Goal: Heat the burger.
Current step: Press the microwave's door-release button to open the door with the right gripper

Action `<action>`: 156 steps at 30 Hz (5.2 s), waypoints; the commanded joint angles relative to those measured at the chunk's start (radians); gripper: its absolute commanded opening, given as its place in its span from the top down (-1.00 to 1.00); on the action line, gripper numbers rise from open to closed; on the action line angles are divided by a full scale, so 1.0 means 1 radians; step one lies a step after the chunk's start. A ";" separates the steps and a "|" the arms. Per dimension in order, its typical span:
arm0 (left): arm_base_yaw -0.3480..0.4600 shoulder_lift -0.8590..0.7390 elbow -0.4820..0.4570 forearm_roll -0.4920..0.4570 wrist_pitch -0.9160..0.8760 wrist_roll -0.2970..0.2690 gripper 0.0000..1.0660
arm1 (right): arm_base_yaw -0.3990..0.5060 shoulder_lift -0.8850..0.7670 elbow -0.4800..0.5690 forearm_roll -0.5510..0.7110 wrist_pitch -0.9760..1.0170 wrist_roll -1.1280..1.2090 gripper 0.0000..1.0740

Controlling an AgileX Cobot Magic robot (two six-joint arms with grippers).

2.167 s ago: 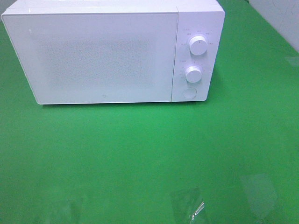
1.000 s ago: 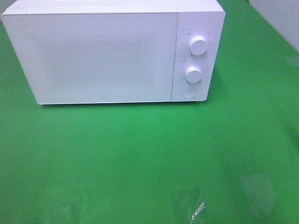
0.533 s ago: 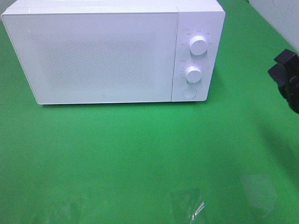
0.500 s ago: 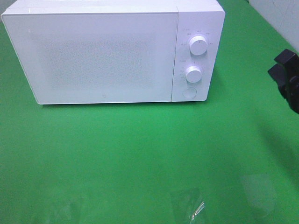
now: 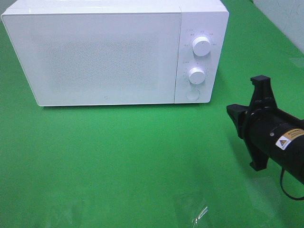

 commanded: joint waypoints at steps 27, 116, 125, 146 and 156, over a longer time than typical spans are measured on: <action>-0.004 -0.007 0.003 -0.003 -0.005 -0.003 -0.89 | 0.046 0.294 -0.353 0.112 0.088 0.120 0.99; -0.004 -0.007 0.003 -0.002 -0.005 -0.004 -0.88 | -0.096 0.498 -0.821 0.293 -0.197 -0.108 0.97; -0.004 -0.007 0.003 -0.002 -0.005 -0.004 -0.88 | -0.096 0.498 -0.819 0.293 -0.194 -0.108 1.00; -0.004 -0.007 0.003 -0.002 -0.005 -0.004 -0.88 | -0.028 0.440 -0.713 0.259 0.001 -0.051 1.00; -0.004 -0.007 0.003 -0.002 -0.005 -0.004 -0.88 | 0.018 0.391 -0.616 0.186 0.116 -0.032 1.00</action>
